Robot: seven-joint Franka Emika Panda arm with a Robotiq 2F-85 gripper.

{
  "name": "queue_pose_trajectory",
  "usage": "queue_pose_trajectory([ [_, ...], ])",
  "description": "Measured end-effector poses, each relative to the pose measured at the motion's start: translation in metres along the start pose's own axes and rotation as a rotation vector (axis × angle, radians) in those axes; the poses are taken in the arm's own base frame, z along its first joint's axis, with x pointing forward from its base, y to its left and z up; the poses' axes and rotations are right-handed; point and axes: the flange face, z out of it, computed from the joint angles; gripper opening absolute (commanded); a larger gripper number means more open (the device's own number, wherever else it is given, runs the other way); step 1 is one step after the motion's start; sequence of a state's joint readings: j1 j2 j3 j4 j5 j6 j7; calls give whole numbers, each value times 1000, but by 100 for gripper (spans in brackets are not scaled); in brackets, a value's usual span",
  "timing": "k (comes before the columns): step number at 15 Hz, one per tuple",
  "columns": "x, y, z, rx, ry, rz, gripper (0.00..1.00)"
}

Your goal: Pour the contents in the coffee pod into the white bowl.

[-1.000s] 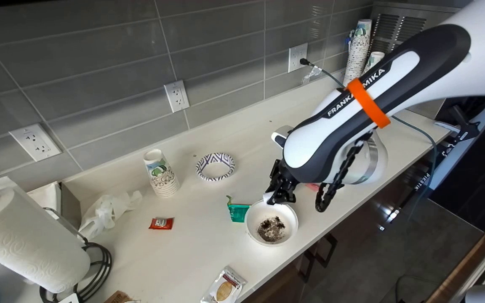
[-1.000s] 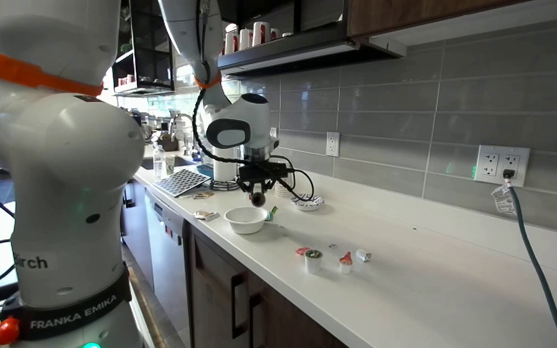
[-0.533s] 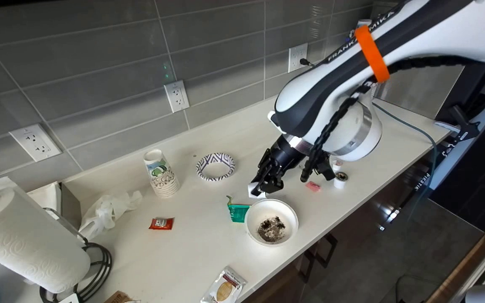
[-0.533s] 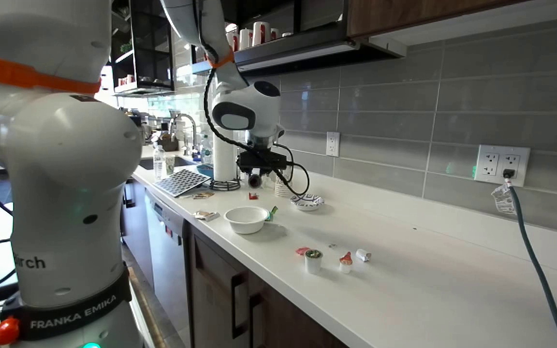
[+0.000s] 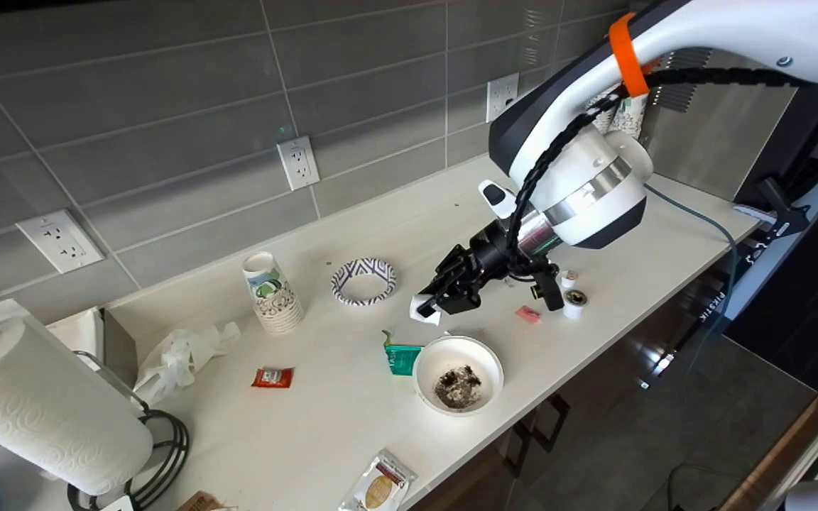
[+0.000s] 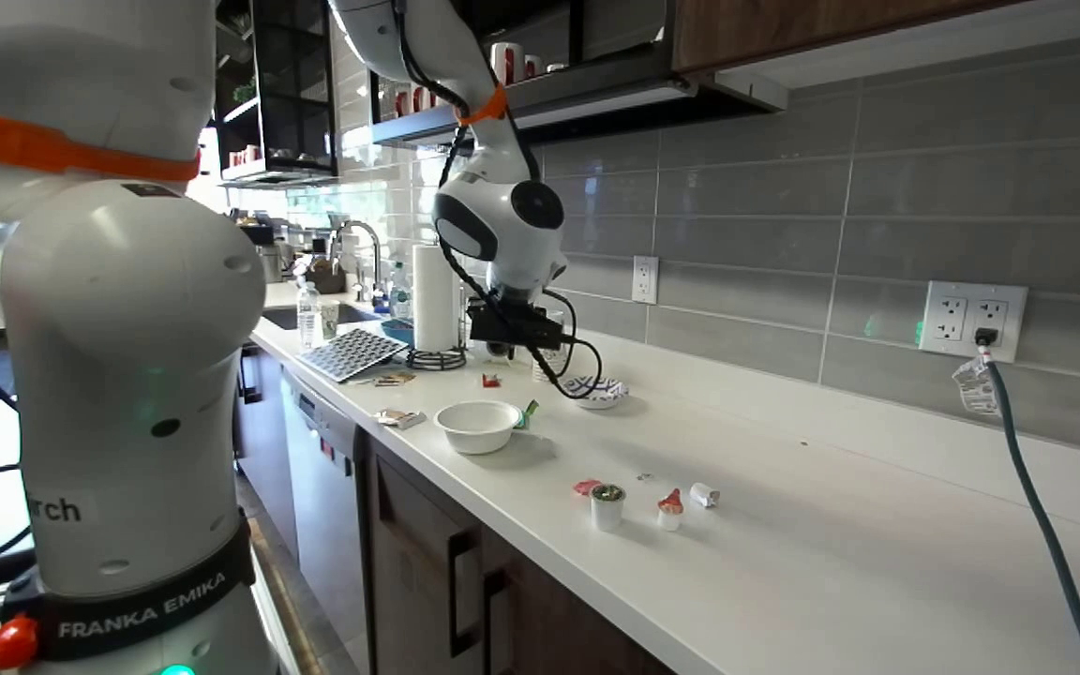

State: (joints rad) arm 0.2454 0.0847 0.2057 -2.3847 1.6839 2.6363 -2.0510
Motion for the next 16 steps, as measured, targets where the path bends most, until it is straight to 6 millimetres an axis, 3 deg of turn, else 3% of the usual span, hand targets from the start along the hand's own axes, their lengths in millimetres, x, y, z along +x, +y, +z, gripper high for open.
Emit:
queue_pose_trajectory([
  [16,-36,-2,2,155,362,-96,8],
])
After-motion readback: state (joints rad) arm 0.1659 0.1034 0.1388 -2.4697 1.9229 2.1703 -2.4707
